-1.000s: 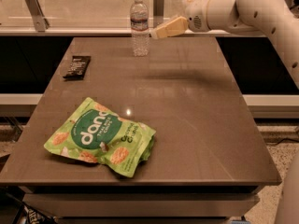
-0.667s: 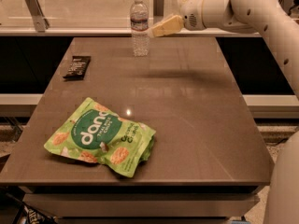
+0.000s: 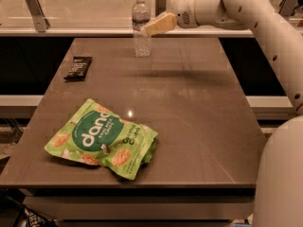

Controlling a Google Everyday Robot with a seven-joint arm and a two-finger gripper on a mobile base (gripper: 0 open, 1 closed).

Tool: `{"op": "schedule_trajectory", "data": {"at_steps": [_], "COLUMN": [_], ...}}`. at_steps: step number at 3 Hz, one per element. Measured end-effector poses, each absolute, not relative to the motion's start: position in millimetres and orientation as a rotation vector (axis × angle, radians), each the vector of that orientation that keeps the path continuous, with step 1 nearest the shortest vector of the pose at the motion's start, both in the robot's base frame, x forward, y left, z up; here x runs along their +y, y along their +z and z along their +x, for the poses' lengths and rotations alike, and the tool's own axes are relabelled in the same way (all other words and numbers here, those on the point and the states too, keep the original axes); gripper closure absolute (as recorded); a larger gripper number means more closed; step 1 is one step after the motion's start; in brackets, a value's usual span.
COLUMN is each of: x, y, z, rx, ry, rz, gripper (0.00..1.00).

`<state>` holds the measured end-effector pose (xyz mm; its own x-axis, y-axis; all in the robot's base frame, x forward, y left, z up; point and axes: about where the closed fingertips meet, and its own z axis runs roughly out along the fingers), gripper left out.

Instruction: Pick water bottle

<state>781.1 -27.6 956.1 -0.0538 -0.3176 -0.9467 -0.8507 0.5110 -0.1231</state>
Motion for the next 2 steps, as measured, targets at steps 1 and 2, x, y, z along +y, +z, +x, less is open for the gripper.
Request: {"op": "schedule_trajectory", "data": {"at_steps": [1, 2], "x": [-15.3, -5.8], "y": [955.9, 954.2], "z": [785.1, 791.8], "rx": [1.608, 1.595], "ry": [0.609, 0.629], "rz": [-1.027, -1.029], "gripper": [0.0, 0.0]}}
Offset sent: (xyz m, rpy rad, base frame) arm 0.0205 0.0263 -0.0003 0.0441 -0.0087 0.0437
